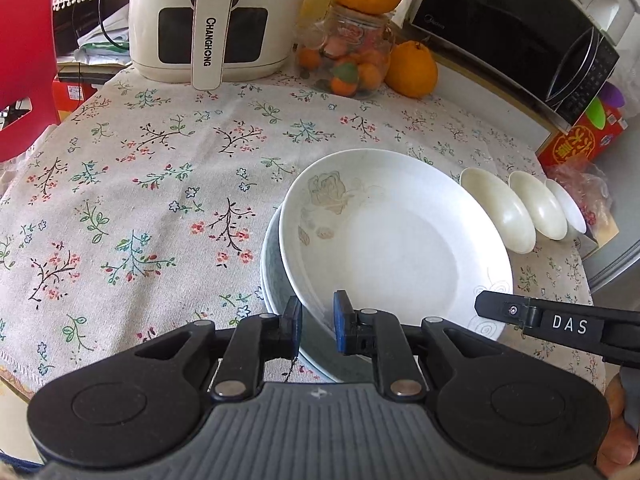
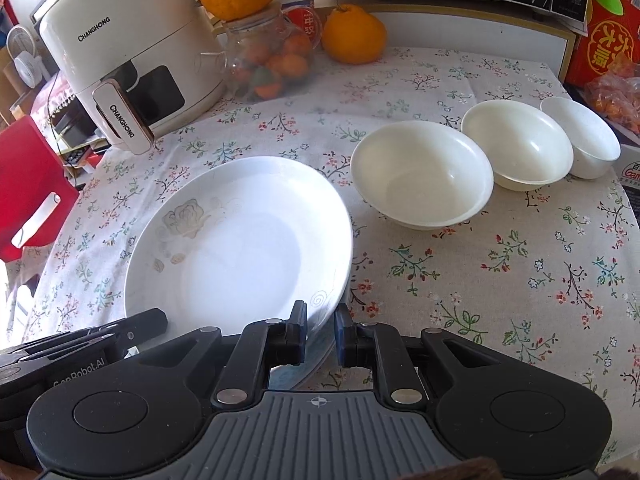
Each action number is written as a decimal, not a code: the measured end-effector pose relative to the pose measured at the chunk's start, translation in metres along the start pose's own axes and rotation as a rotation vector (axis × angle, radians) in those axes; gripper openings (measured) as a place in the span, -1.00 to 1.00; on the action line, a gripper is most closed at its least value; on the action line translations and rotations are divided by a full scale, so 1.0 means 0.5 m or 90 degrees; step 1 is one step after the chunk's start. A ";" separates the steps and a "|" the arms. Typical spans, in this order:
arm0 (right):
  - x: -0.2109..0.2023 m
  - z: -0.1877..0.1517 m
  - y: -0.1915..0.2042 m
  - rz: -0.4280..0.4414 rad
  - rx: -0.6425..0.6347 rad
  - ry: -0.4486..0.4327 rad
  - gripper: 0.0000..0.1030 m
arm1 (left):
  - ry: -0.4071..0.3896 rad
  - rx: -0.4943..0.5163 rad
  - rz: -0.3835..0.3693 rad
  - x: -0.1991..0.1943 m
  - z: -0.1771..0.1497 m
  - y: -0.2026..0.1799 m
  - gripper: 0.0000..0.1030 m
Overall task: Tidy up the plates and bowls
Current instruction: 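Lower the white plate onto the stacked blue-patterned plates with both grippers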
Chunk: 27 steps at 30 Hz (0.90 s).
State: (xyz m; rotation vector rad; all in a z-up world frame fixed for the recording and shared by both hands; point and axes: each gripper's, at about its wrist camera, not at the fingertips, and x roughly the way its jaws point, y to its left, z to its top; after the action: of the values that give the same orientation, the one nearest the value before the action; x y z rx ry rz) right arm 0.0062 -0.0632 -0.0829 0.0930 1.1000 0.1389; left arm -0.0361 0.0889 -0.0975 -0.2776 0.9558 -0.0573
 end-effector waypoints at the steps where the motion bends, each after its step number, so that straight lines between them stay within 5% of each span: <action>1: 0.000 0.000 0.002 -0.004 -0.003 -0.002 -0.71 | 0.001 0.001 0.001 0.002 0.000 0.000 -0.72; 27: -0.008 -0.024 0.022 -0.027 -0.068 -0.022 -0.64 | -0.015 0.017 0.001 -0.019 -0.006 0.002 -0.71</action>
State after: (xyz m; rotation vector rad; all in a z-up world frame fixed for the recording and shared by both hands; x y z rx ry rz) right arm -0.0070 -0.0531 -0.0832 -0.0235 1.0573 0.1563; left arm -0.0442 0.0907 -0.0916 -0.2528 0.9313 -0.0645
